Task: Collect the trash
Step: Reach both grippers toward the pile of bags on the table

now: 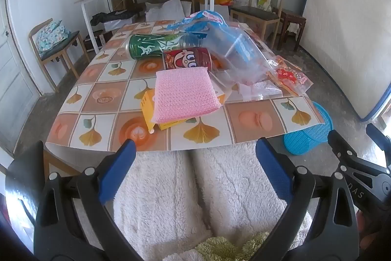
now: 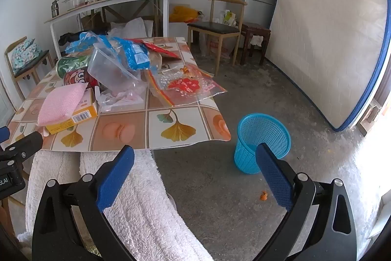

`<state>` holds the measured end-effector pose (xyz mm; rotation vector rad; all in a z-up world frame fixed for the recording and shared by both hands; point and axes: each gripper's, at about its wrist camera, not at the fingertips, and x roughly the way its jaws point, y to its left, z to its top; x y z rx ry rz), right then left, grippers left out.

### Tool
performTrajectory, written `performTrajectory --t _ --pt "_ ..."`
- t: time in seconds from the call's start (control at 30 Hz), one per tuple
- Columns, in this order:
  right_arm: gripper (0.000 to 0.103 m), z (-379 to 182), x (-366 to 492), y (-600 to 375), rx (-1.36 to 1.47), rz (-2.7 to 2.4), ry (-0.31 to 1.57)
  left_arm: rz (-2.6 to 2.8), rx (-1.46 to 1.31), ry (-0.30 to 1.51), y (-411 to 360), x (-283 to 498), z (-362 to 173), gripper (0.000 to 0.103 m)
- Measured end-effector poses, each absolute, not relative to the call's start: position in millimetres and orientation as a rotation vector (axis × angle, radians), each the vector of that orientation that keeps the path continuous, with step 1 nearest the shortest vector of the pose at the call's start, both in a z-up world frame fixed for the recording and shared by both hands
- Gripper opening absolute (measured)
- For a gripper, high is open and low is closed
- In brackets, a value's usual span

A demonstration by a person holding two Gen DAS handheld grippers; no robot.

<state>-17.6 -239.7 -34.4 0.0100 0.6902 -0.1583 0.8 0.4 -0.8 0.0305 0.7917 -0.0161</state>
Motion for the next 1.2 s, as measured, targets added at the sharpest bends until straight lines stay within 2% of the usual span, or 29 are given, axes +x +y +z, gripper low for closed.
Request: performTrajectory --t 0.73,1.2 --pt "0.097 -27.9 4.2 -222.6 -0.029 -0.151 0.680 -0.005 -0.015 0.810 19.6 12.6 -10.9 0.094" --pt "0.097 7.1 39.6 -209.8 -0.065 -0.139 0.620 0.006 -0.041 0.779 39.9 40.1 0.5 0.094"
